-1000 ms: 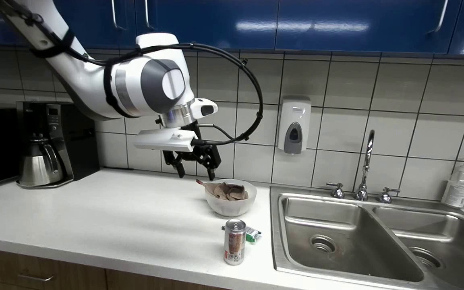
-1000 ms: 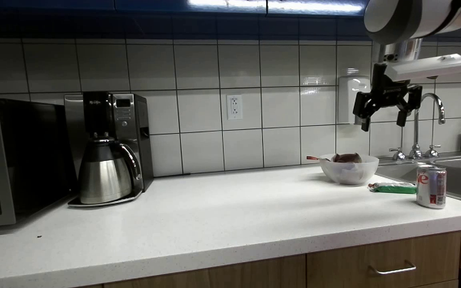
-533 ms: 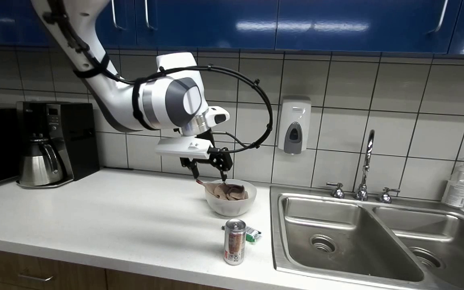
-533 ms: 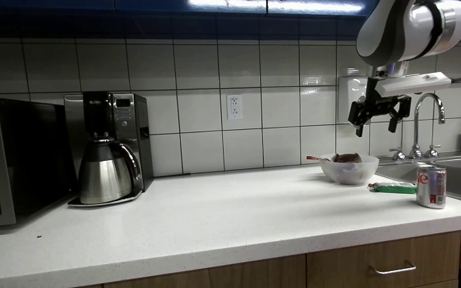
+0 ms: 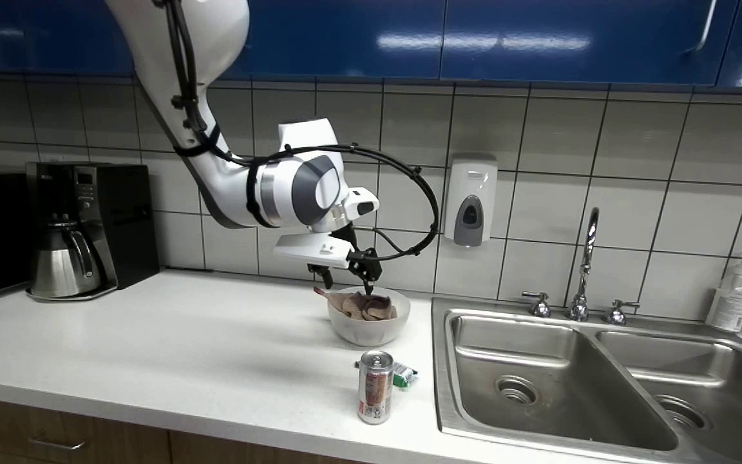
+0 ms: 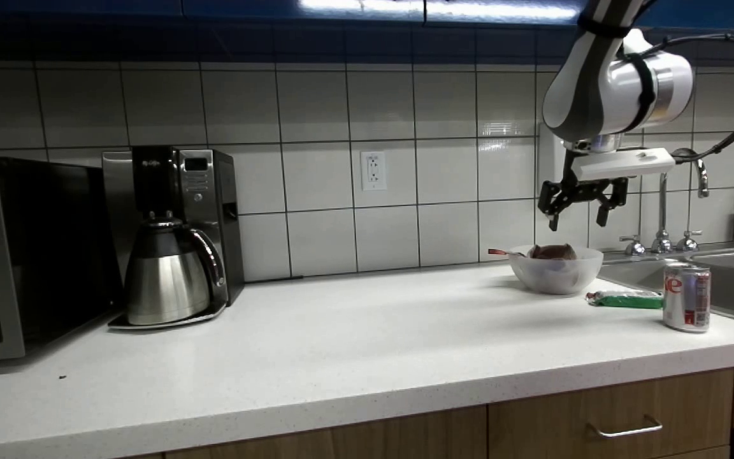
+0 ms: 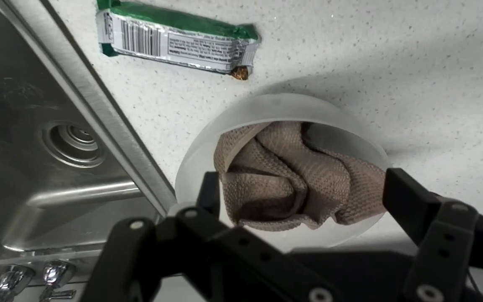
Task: Remove the brown towel from the bowl
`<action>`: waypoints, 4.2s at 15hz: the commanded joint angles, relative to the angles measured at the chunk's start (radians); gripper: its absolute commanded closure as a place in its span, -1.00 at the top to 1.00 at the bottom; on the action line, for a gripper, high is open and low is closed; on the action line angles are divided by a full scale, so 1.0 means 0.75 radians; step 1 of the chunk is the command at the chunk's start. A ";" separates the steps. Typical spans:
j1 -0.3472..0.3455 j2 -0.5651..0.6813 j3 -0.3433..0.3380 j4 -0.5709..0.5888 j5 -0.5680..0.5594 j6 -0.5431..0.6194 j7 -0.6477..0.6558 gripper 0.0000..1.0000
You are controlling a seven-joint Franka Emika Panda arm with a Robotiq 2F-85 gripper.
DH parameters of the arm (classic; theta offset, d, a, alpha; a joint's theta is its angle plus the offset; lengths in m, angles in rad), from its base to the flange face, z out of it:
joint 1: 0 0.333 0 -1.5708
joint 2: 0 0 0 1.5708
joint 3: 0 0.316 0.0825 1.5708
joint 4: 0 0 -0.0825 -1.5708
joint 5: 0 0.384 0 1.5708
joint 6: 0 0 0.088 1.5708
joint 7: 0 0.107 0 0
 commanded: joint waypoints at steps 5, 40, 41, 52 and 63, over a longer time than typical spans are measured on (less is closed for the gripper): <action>0.027 0.278 0.000 0.313 0.104 -0.033 0.007 1.00; -0.002 0.682 -0.024 0.710 0.168 -0.138 0.006 -0.99; -0.002 0.678 -0.026 0.704 0.172 -0.136 0.007 -1.00; 0.071 0.437 -0.083 0.526 0.126 -0.059 0.036 -0.98; 0.174 -0.045 -0.030 0.136 0.062 -0.117 0.017 -0.98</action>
